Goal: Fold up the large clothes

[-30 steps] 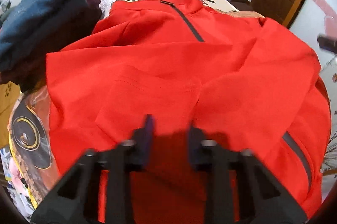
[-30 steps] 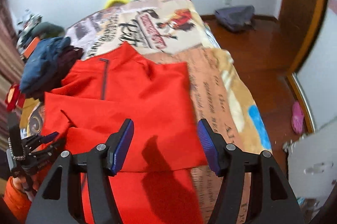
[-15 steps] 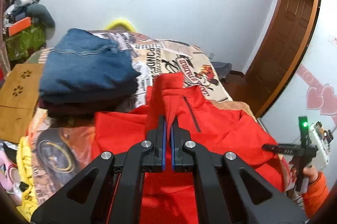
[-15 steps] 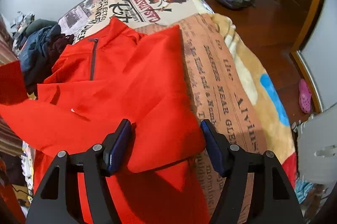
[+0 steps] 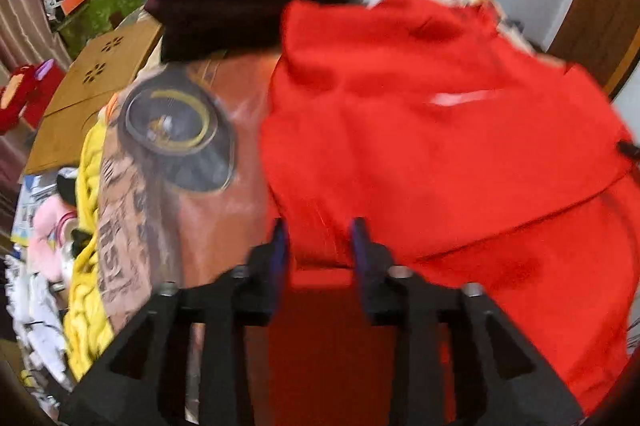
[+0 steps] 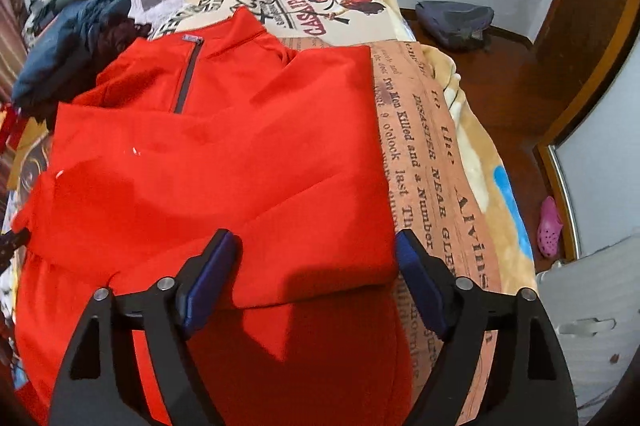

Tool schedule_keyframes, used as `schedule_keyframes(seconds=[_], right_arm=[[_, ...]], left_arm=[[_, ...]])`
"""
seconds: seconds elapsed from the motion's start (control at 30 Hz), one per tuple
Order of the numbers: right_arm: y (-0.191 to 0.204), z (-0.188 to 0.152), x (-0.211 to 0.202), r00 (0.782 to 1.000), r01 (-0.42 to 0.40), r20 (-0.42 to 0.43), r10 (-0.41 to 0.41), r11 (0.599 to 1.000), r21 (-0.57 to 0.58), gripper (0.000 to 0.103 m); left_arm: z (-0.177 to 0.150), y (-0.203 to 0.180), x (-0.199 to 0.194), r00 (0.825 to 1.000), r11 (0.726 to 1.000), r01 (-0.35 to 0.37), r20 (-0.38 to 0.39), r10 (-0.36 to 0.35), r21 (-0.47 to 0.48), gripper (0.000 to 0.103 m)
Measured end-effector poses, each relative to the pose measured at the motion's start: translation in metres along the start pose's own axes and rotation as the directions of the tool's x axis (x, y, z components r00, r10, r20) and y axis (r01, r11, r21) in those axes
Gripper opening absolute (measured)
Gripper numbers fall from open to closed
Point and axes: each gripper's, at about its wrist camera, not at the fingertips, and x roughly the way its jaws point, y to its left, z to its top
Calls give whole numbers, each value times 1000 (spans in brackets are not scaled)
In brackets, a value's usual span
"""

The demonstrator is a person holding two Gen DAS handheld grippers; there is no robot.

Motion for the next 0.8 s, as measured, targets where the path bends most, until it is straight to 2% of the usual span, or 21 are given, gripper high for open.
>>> schedule_keyframes(seconds=[0.07,0.17,0.3,0.5,0.8], right_arm=[[-1,0,-1,1000,0,-7,0,1000,3,81],[-2,2,-4,1000,-10,-29,10,1000,8,81],[-2,9,-12,1000,-8,-15,8,1000,12,81],[-3,44,-28,998,-9,56,9,1000,-9,81],[16,107,-40,982,-47,179,56,997,-54,81]], left_arm=[[-1,3,0,999,999,-43,-4,43,21,48],[7,7,-13,998,998,-52,18,52,35,50],[26,9,-40,993,997,-55,110,49,53,61],[80,-23,-63,970,991,-30,241,-2,132,66],[157,-85,-46,952,972,48,283,-114,232,66]])
